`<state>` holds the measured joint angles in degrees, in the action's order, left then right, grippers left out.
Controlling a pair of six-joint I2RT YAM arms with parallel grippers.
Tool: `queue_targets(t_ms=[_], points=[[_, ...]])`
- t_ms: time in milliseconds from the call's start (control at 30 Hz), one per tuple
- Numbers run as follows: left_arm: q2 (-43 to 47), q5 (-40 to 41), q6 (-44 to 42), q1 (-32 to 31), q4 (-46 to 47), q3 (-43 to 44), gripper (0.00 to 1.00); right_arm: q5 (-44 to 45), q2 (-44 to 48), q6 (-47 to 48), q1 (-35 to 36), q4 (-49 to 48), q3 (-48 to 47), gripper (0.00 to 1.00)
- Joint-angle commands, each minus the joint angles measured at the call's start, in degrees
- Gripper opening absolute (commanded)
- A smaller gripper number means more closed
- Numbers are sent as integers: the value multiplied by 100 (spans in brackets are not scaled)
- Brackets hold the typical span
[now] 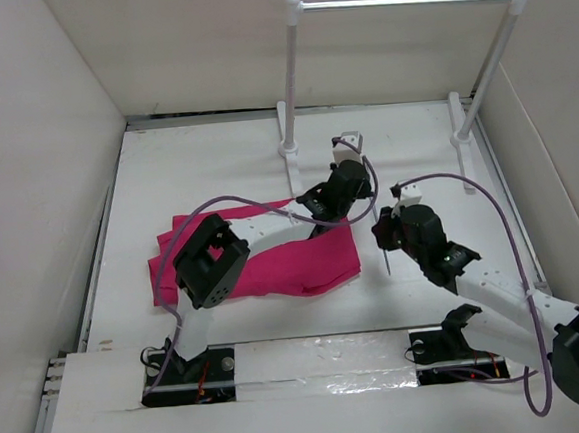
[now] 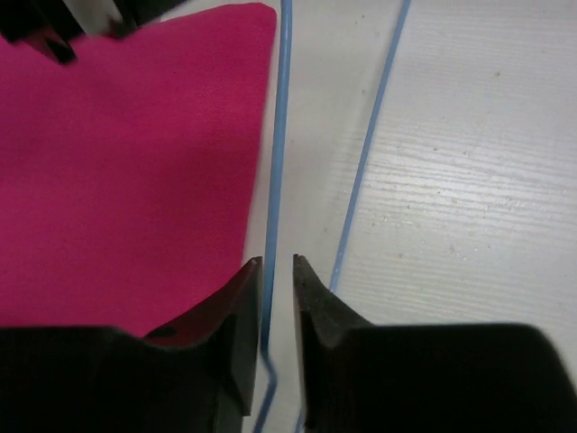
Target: Place the trousers on the hanger
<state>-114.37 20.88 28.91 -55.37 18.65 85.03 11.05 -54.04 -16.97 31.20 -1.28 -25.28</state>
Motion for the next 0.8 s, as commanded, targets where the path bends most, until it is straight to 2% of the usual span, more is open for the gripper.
queue_targets(t_ms=[0, 133, 267, 333, 400, 467, 500, 533, 567, 700, 767], points=[[511, -190, 326, 18, 410, -364, 0, 249, 262, -60, 132, -48, -39, 33], [889, -269, 817, -35, 1016, -1224, 0, 214, 561, -52, 185, 328, -29, 59], [1126, -305, 1248, -148, 1561, -1875, 0, 82, 1061, 36, 185, 690, -73, 76], [1258, -287, 1520, -219, 1869, -2199, 0, 64, 1368, 124, 185, 936, -144, 76], [1338, -252, 1661, -272, 2184, -2403, 0, -32, 1545, 176, 185, 963, -188, 69], [1461, 28, 1907, -412, 2396, -2780, 0, -303, 1564, 264, 36, 858, -188, 35], [1496, 125, 2091, -413, 2580, -3008, 0, -488, 1389, 317, -34, 875, -266, 11], [1496, 126, 2093, -413, 2651, -3010, 0, -490, 1388, 317, -87, 910, -311, 3], [1496, 170, 2232, -413, 2704, -3184, 0, -664, 1187, 317, -140, 927, -346, 0], [1514, 548, 2391, -413, 2845, -3581, 0, -1226, 274, 449, -525, -141, -144, 0], [1505, 749, 2348, -413, 2872, -3748, 0, -1586, -192, 432, -667, -241, -241, 1]])
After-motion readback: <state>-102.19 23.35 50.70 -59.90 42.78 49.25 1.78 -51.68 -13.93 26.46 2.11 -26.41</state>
